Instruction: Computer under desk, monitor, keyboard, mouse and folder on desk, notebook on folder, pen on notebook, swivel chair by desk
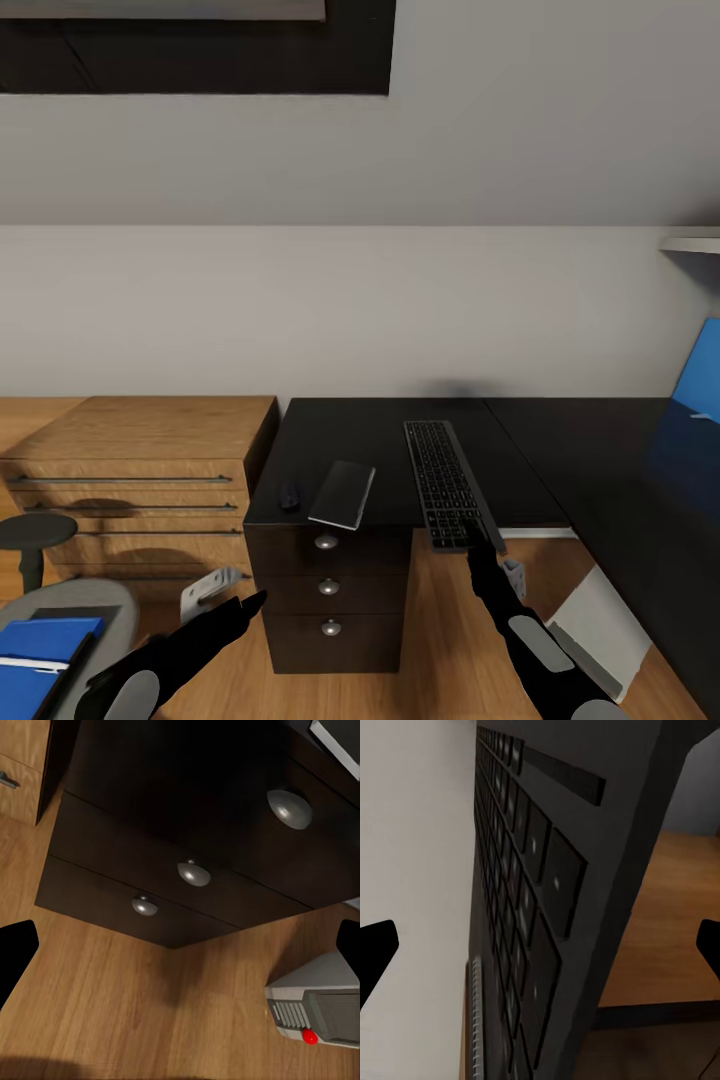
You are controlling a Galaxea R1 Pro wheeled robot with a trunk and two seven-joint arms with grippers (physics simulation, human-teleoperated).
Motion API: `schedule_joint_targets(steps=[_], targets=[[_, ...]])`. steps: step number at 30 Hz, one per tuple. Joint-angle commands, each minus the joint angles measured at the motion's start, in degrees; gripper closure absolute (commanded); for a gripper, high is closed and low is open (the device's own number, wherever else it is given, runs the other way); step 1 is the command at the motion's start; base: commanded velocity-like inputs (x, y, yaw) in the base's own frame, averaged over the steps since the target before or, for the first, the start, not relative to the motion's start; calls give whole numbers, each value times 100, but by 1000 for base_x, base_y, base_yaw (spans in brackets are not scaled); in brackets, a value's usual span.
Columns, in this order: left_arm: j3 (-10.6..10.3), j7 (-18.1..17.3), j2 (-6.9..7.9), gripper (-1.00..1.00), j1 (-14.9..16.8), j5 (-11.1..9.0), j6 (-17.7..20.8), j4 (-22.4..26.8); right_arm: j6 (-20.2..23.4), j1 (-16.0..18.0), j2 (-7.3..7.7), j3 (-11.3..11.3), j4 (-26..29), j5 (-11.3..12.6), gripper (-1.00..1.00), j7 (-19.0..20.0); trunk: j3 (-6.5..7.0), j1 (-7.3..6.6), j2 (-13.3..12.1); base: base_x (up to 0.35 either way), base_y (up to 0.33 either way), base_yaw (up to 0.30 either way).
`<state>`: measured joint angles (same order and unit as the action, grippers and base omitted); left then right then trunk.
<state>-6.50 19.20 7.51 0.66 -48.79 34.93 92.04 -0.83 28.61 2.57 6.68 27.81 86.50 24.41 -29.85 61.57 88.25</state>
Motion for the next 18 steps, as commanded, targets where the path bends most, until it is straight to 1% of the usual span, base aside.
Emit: schedule_joint_targets(steps=[1,11,12,18], targets=[[-9,57,4,-100,4,-60,5,7,-7,5,7,41,-4,60,-100,20,-6,1,3,72,0,0],[-9,57,4,-100,4,-60,5,7,-5,5,13,43,-3,60,-100,20,-6,1,3,18,0,0],[-9,57,4,-100,4,-60,5,7,-8,5,13,43,-3,58,100,20,-6,1,3,1,0,0],[-9,57,4,-100,4,-60,5,7,-28,5,9,52,-3,52,100,25,-6,1,3,0,0,0]])
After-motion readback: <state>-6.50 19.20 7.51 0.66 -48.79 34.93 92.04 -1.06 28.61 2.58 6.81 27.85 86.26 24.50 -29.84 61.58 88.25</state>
